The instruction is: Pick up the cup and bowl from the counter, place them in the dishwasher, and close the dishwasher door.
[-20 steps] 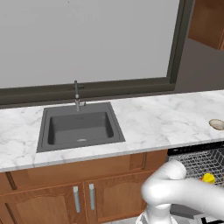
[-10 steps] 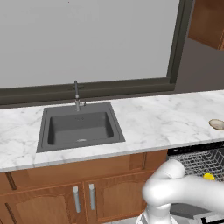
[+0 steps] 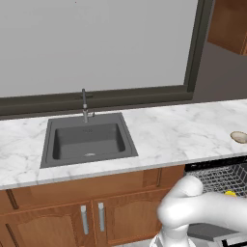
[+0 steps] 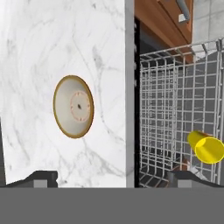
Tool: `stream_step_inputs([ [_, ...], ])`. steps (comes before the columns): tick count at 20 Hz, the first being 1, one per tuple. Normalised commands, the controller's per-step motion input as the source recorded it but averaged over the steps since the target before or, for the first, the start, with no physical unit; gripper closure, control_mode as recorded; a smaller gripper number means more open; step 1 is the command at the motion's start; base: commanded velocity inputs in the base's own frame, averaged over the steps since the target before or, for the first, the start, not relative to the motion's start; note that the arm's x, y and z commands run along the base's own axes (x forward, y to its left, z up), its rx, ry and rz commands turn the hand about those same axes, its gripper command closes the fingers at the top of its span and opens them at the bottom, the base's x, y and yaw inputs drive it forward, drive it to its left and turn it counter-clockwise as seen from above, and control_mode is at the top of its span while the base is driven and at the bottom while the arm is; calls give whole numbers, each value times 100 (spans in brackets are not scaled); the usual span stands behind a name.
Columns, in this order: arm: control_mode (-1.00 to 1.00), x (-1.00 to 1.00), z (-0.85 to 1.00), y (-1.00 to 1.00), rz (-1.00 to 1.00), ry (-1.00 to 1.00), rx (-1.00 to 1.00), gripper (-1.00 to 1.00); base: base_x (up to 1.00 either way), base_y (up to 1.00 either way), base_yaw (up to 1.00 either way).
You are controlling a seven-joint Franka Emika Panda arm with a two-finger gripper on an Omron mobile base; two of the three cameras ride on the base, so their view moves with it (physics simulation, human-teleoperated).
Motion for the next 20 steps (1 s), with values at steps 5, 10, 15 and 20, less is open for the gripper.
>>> stream_step_inputs([
  [5,-100,20,0,8,0,0,0,-100,0,0,0],
  [10,-100,14,0,4,1,0,0,-100,0,0,0],
  [15,-100,25,-8,0,2,0,0,-100,0,0,0],
  [20,-100,19,-27,0,0,0,0,-100,0,0,0],
])
